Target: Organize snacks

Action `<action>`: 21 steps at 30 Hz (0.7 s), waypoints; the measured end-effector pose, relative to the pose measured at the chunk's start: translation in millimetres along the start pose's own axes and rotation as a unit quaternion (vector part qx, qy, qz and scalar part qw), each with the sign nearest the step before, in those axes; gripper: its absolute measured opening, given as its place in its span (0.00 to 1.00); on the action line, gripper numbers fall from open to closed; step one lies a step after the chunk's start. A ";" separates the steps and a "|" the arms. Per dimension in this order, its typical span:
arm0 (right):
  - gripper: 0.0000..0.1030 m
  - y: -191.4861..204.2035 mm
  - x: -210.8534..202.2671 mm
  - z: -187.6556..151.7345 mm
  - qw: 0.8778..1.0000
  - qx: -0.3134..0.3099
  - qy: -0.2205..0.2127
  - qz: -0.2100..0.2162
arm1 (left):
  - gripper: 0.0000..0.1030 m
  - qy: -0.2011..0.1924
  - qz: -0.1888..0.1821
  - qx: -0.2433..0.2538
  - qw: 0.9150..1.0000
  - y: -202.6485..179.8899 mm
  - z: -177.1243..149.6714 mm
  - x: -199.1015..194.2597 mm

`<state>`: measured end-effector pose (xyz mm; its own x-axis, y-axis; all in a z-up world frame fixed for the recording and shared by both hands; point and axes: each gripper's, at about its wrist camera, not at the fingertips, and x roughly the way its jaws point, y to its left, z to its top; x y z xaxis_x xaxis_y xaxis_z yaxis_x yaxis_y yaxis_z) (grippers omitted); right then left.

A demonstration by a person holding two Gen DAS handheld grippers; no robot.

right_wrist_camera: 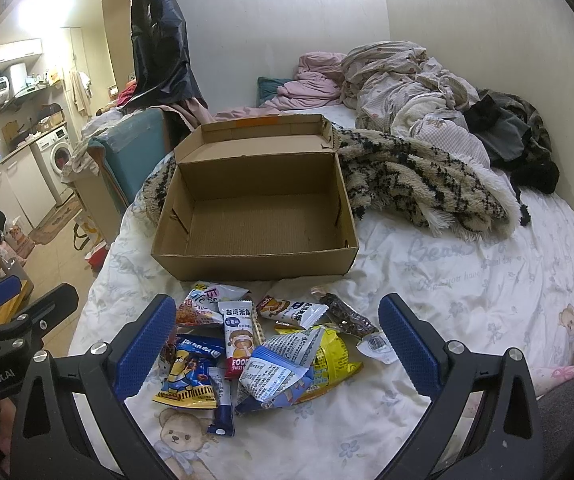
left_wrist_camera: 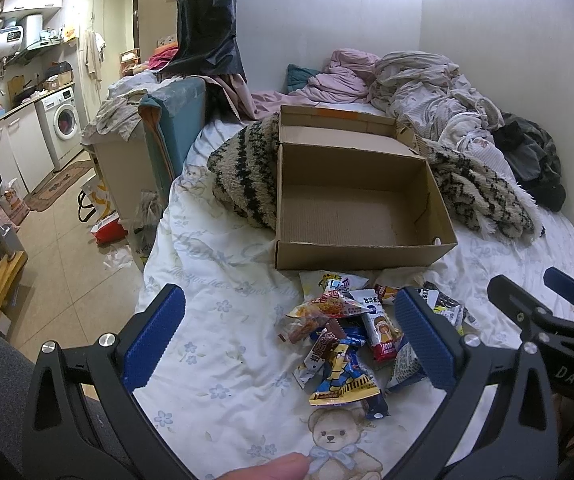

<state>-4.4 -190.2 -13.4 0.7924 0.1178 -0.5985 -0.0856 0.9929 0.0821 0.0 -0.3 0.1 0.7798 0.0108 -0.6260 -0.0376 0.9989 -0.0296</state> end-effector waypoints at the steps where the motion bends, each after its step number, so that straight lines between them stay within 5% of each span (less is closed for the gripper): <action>1: 1.00 0.0 0.0 0.0 1.000 0.001 0.000 0.001 | 1.00 0.000 0.000 0.000 1.000 0.0 0.0 0.0; 21: 1.00 -0.8 -2.6 7.8 1.000 0.002 0.003 0.001 | 1.00 0.020 -0.013 0.001 1.000 2.3 0.8 3.9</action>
<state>-1.7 -191.4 -5.6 0.7891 0.1200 -0.6024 -0.0854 0.9926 0.0860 3.4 2.1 -1.8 0.7545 -0.0161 -0.6561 -0.0176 0.9988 -0.0447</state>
